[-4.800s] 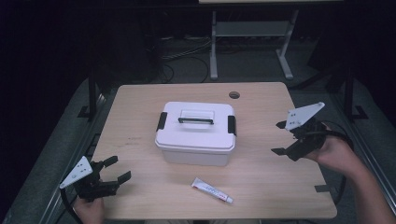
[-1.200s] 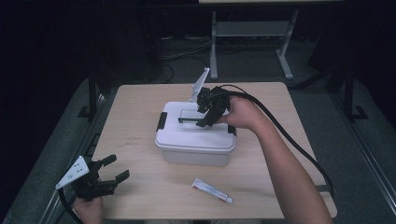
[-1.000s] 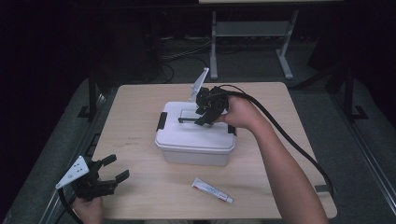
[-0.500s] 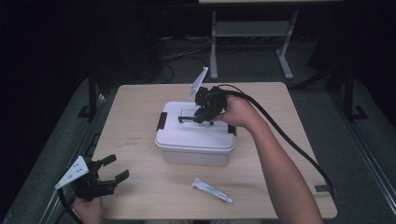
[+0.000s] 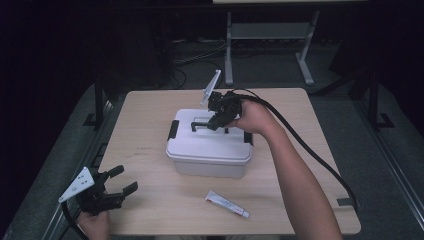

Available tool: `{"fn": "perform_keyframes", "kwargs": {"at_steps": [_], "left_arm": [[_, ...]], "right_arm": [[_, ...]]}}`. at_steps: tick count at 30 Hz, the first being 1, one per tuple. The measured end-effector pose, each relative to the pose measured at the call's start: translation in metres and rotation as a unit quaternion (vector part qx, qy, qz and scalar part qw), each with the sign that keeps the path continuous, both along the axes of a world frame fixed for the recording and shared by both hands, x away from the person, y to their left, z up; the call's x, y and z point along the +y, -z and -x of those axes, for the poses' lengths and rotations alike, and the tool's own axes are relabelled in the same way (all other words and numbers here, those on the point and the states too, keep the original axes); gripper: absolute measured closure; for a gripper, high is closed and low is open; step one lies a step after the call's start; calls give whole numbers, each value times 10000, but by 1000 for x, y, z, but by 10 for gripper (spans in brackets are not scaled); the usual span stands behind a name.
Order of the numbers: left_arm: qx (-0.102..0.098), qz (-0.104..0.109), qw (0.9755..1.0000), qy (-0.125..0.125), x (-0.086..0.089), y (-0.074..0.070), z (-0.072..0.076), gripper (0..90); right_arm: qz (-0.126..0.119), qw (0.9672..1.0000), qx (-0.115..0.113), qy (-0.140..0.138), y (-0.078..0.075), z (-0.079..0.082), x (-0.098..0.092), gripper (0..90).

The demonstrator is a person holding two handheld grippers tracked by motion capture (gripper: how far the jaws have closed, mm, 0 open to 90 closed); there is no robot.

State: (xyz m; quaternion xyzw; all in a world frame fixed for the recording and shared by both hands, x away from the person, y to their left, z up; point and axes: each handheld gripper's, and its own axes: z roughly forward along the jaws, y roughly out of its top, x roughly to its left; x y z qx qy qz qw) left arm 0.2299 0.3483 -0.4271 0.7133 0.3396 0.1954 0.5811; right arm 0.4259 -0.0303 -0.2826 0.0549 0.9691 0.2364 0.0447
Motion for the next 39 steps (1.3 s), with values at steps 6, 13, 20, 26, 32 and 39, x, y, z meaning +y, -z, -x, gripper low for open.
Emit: {"fn": "perform_keyframes", "kwargs": {"at_steps": [6,13,20,26,32,39], "left_arm": [[-14,-4,10000,4,0,0,0,157],[-15,0,10000,-6,1,0,0,157],[-11,3,10000,-11,1,0,0,157],[-10,15,10000,-15,1,0,1,157],[-17,45,10000,-36,2,0,1,157],[-23,1,10000,-21,0,0,1,157]], "right_arm": [[32,10000,-21,-37,-1,0,1,830],[-10,10000,-33,-59,-1,-3,1,839],[-30,9999,-26,-92,-2,-4,0,842],[-100,9999,-57,-96,-6,-3,-2,844],[-200,9997,-130,-81,-14,-1,-6,844],[-277,9994,-193,-89,-27,5,-14,845]]}}
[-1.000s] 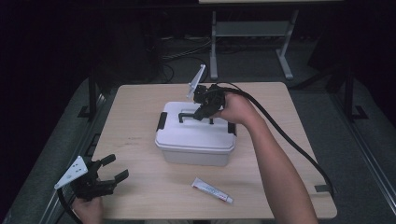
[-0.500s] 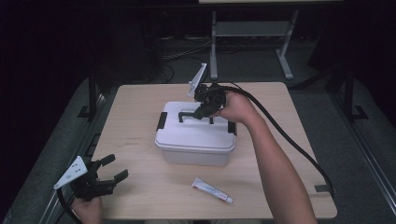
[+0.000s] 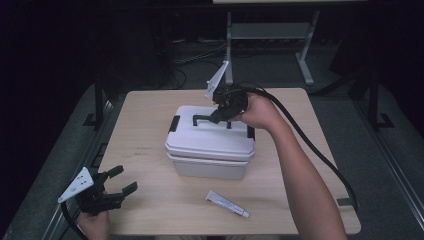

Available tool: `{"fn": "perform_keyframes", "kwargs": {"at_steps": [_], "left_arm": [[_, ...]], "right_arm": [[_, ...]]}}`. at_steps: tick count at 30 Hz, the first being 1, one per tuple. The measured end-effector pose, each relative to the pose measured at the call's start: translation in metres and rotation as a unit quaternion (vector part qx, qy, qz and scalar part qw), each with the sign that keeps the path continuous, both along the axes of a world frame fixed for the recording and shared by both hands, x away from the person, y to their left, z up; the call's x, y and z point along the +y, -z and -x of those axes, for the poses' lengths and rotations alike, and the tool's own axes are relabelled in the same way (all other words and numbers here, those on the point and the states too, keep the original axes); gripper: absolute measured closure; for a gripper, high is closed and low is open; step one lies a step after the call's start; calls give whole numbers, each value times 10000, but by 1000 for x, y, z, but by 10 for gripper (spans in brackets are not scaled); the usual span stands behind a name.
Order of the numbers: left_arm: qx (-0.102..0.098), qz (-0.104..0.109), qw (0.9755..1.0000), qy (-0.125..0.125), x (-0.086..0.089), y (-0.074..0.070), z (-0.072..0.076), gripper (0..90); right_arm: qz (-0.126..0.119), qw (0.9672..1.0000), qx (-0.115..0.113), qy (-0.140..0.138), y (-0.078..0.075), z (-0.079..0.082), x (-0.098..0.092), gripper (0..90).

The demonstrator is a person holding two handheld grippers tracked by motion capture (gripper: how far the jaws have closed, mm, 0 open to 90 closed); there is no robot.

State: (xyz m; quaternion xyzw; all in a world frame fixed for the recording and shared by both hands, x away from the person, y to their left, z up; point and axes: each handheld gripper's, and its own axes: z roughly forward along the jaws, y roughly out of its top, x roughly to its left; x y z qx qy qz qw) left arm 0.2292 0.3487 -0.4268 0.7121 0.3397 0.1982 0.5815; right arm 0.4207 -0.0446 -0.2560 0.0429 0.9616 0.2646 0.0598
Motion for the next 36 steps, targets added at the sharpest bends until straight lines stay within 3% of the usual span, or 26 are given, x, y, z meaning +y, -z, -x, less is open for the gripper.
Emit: {"fn": "perform_keyframes", "kwargs": {"at_steps": [8,16,24,25,36], "left_arm": [[4,-5,10000,0,-1,0,0,157],[19,-49,10000,4,-1,0,0,157],[16,-83,10000,-3,-3,0,1,157],[26,-96,10000,3,-4,0,1,157],[49,-174,9998,43,-7,0,-1,157]], "right_arm": [[-7,9999,-102,45,-13,8,-12,845],[-50,9997,-191,167,-24,21,-40,845],[-40,9988,-207,444,-27,35,-82,845],[-63,9984,-217,525,-27,38,-95,845],[-78,9936,-190,1112,-23,58,-163,845]]}}
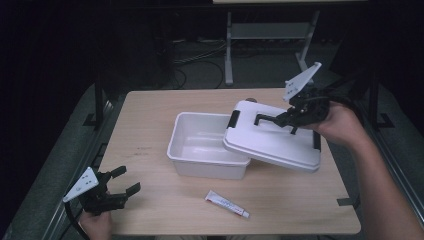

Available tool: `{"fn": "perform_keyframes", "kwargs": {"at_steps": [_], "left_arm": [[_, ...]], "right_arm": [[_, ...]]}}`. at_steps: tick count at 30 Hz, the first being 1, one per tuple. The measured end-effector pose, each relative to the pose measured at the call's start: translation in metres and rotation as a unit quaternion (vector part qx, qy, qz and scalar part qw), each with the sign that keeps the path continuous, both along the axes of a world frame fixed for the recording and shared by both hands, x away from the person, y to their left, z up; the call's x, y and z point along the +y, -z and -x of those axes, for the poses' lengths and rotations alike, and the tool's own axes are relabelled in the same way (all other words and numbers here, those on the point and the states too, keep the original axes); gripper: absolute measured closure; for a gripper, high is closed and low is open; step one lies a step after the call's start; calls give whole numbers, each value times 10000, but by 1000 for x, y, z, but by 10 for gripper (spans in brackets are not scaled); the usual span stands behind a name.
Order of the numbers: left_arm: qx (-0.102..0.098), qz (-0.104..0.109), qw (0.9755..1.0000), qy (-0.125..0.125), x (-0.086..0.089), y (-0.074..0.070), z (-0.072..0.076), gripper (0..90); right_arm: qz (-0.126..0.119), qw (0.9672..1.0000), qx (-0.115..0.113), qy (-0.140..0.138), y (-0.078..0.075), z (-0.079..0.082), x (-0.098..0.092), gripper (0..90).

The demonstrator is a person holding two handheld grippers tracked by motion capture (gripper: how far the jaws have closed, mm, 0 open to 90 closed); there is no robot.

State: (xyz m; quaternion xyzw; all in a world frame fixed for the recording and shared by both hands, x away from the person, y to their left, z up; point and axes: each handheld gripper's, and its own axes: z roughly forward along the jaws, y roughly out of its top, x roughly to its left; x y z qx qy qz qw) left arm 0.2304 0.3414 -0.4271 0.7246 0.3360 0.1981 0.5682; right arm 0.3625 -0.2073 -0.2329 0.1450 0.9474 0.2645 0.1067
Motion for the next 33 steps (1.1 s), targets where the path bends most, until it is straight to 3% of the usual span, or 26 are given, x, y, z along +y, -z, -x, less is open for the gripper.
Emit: {"fn": "perform_keyframes", "kwargs": {"at_steps": [8,16,33], "left_arm": [[25,-34,10000,5,0,1,-1,157],[25,-21,10000,-8,-1,1,-2,157],[40,-27,10000,-7,-1,1,-2,157]], "right_arm": [[-94,9994,14,320,9,14,-44,845],[-126,9985,33,535,16,25,-70,844],[-166,9969,221,733,52,33,-95,845]]}}
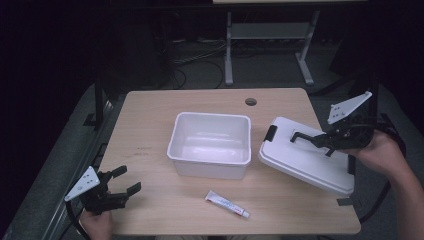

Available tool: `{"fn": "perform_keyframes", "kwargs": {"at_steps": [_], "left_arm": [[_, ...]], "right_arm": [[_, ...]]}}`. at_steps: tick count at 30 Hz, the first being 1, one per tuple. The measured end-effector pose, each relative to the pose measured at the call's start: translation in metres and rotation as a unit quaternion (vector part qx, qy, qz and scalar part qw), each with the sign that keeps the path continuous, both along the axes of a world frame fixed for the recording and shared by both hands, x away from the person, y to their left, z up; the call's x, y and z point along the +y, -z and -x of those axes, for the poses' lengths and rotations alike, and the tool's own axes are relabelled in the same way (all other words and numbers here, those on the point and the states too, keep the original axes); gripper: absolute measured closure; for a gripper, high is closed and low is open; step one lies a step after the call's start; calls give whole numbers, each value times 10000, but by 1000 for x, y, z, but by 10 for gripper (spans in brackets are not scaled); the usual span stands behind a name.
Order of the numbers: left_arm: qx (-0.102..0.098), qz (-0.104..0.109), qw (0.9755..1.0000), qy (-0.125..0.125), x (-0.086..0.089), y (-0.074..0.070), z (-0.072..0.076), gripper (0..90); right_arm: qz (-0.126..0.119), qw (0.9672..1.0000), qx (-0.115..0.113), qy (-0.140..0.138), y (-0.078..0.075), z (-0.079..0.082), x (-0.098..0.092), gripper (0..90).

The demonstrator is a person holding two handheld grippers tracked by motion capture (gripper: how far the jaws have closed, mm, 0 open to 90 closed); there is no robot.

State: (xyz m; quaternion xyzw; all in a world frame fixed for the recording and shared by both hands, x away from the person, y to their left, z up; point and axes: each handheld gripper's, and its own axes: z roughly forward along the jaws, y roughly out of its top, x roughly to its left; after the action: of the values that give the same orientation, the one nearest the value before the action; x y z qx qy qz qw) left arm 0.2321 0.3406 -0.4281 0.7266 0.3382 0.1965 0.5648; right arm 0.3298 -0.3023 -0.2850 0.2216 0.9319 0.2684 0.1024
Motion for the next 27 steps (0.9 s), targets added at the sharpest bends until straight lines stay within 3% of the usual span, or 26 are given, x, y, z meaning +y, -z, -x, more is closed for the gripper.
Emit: {"fn": "perform_keyframes", "kwargs": {"at_steps": [27], "left_arm": [[-35,18,10000,-10,1,-1,1,157]], "right_arm": [[-35,9994,348,36,56,-3,1,844]]}}
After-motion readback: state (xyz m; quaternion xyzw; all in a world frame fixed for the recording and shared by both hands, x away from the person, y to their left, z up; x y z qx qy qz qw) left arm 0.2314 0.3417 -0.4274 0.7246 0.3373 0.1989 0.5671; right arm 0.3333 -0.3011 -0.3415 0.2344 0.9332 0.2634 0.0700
